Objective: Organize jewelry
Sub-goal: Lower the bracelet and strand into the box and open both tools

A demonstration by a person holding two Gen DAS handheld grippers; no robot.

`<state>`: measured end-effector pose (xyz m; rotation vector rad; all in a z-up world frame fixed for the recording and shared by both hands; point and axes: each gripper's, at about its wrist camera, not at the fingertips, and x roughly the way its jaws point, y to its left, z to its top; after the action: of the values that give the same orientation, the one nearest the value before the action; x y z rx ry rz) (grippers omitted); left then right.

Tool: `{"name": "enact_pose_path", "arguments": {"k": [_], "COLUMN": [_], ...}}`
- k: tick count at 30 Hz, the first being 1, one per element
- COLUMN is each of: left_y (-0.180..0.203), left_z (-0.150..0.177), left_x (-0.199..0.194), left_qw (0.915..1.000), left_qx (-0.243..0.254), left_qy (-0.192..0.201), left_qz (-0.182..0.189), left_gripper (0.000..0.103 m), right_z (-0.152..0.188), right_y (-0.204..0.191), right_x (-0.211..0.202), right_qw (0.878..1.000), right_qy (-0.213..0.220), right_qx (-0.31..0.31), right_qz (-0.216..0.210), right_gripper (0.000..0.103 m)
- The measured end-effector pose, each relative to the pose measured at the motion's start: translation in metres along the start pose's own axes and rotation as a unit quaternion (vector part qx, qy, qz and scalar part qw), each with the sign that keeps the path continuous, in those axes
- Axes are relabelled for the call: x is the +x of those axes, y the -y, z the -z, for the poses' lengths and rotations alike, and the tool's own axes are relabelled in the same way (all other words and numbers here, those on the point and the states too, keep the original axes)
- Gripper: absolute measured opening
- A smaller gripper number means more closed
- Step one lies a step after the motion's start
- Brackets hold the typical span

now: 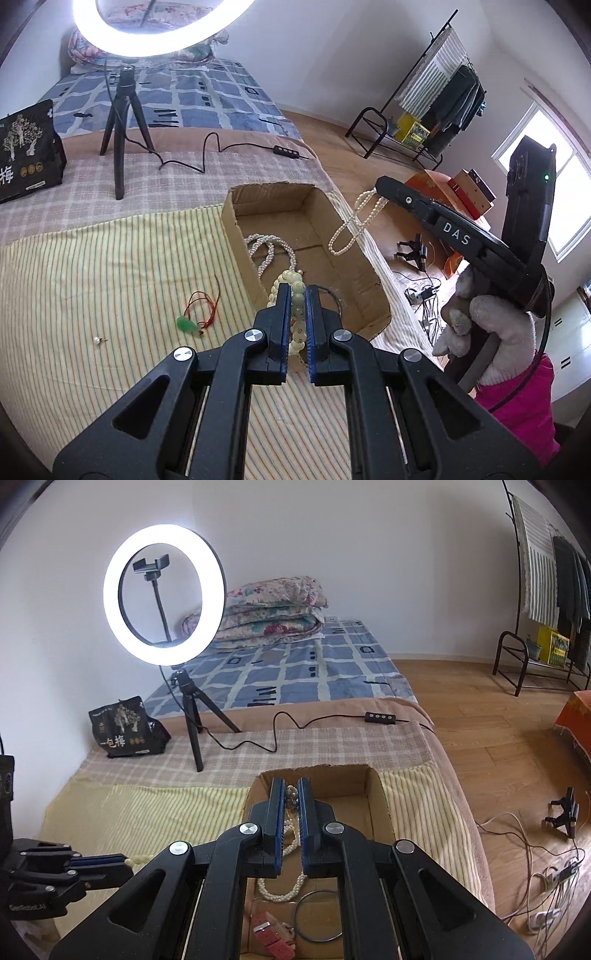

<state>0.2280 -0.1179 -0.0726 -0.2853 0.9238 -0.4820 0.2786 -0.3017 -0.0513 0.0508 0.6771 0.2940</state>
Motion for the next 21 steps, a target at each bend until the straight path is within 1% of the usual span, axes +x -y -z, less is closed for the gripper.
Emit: {"name": "enact_pose_path", "arguments": {"k": [9,15,21], "left_y": [0.023,0.031,0.036], "left_z": [-0.012,-0.013,-0.011], "left_x": [0.041,0.064,0.078], "left_qw": [0.9996,0.999,0.9984], "left_qx": [0.02,0.029,0.038], "left_qy": [-0.018,-0.033,-0.04], "left_qz": [0.001,-0.008,-0.012], "left_gripper": [0.005,0.005,0.005], "right_z": [0.0,0.003,0.009], "right_y": [0.025,0.039,0.05], "right_x": [0.026,0.04,0.05], "right_qw": [1.0,1.0,0.999], "right_qy": [-0.006,-0.01,-0.017], "right_qx": [0.009,0.018,0.029], "right_qz": [0.003,0.003,0.001], "right_gripper": [0.005,0.005,0.005]}}
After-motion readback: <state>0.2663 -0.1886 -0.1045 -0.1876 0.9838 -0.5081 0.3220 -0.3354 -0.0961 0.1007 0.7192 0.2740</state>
